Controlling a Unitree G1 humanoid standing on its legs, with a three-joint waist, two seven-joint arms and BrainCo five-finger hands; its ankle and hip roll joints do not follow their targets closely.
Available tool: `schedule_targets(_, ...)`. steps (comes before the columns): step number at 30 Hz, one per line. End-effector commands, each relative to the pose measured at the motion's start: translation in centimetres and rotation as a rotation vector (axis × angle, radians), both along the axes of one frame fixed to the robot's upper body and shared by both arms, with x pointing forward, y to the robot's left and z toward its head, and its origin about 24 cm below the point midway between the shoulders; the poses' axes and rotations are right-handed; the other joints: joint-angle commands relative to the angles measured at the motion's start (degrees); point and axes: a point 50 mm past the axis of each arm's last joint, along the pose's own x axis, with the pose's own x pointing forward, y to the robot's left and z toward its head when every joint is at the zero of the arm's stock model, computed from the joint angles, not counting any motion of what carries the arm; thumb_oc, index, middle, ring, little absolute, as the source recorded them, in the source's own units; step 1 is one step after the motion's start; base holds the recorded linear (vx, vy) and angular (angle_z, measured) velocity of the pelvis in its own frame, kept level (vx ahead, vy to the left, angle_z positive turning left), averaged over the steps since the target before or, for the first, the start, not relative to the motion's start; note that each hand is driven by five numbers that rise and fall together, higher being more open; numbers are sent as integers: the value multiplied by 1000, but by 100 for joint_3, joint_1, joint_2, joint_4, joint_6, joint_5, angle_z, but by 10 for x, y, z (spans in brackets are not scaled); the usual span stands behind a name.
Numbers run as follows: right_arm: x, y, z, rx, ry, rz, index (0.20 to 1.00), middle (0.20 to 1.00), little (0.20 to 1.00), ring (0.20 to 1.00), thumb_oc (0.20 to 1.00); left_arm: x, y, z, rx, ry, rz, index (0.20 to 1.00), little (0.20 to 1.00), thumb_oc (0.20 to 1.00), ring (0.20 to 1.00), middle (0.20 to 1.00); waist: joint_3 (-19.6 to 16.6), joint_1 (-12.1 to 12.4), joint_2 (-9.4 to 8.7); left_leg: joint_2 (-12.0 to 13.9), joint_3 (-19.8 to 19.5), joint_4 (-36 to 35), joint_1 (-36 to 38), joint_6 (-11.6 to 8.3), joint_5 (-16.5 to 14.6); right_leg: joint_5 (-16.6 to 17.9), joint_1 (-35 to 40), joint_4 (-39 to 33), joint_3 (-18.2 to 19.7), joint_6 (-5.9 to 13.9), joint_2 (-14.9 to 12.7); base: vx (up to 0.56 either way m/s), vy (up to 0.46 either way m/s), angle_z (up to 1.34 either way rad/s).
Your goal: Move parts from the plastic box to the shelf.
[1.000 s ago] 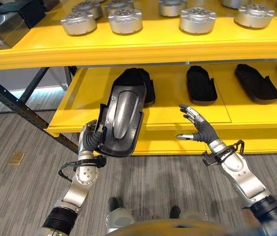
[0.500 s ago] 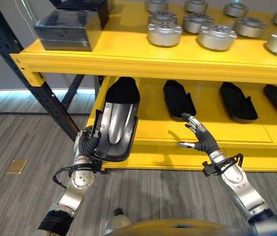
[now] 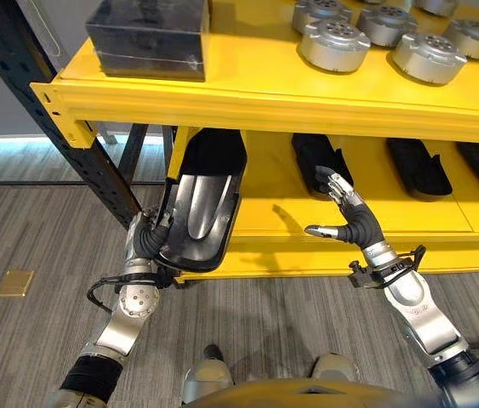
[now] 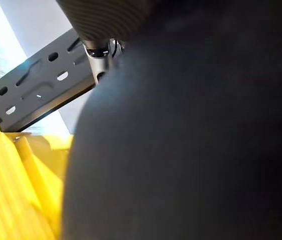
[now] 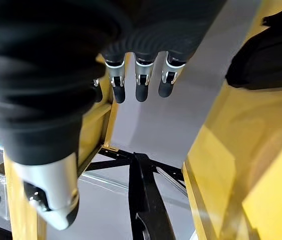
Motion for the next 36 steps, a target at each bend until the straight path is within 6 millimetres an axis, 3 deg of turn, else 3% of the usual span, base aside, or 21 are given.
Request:
schedule_targets(1,6,-3,23,20,-147,1,1000,1000,1000,1000,1000,14,-20,38,-15,-200,-94,200,200,200,200,200,-170,-44,82,-28,-600,357,-60,-222,-265,538,147,-537,47,145,-98,90,-112,19)
schedule_targets(3,4,-3,24,15,-143,16,1000,1000,1000,1000,1000,12,-21,35,-14,-184,-101,200,200,200,200,200,-202,-101,112,111,-565,381,-22,-299,-211,229,341,-793,150,129,29,152,-200,-6)
schedule_targets(12,4,-5,30,-94,-156,83,1000,1000,1000,1000,1000,6,-21,26,-58,-161,-58,200,200,200,200,200,-381,1,98,477,-470,598,-86,-599,-138,-224,968,-1225,-137,-216,302,121,-135,-14)
schedule_targets(18,5,-9,40,-105,-211,48,1000,1000,1000,1000,1000,4,-18,24,-70,-166,-29,200,200,200,200,200,-397,11,91,659,-470,740,-184,-698,-91,-332,1060,-1259,-189,-361,400,68,-86,-9)
schedule_targets(26,4,-17,46,-62,-275,-59,1000,1000,1000,1000,1000,2,-9,15,-110,-156,86,200,200,200,200,200,-419,-97,170,746,-426,839,-242,-746,-54,-381,1073,-1229,-168,-412,416,41,5,-7)
schedule_targets(36,1,-29,45,-54,-284,-166,1000,1000,1000,1000,1000,-1,21,-6,-158,-105,353,200,200,200,200,200,-405,-280,236,718,-362,872,-249,-739,-57,-389,970,-1180,-62,-395,410,34,38,-2)
